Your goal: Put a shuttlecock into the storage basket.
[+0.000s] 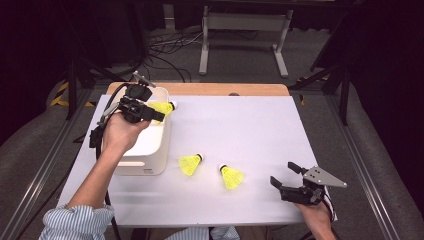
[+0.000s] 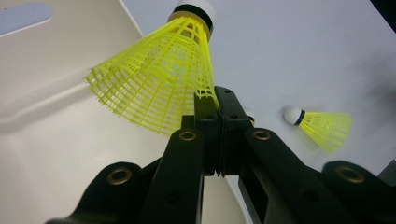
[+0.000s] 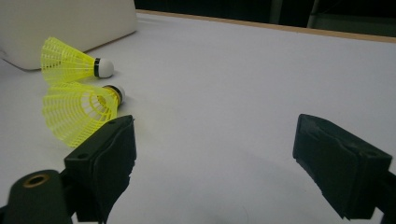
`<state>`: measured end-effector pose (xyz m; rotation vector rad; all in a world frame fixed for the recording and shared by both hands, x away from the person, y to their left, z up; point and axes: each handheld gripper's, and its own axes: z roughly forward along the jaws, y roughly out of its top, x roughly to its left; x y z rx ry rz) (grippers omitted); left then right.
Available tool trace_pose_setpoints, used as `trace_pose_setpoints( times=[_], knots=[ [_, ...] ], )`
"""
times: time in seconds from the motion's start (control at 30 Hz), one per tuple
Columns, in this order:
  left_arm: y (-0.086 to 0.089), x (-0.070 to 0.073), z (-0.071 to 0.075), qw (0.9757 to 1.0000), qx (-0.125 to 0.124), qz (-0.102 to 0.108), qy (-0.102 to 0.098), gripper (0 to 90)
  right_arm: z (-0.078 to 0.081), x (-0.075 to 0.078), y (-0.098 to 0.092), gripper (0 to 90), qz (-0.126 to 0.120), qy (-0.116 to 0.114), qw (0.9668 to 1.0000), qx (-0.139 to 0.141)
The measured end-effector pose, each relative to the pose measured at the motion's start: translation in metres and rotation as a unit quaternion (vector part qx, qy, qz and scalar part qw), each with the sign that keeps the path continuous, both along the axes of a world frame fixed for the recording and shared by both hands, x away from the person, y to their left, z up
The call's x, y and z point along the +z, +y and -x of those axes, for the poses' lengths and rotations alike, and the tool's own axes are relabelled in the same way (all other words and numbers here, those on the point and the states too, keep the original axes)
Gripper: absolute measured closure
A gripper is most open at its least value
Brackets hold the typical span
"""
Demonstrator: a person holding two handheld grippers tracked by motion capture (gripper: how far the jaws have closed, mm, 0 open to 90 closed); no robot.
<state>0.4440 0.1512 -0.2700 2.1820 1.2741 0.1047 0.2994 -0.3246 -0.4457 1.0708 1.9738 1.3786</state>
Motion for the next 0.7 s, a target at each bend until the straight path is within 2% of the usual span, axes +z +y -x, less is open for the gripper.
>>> trace_pose_setpoints(
  times=[0.7],
  knots=[
    [0.021, -0.007, -0.001, 0.9996, 0.028, 0.000, 0.007, 89.1, 0.000, 0.000, 0.000, 13.9, 0.002, 0.000, 1.0000, 0.000]
  ],
)
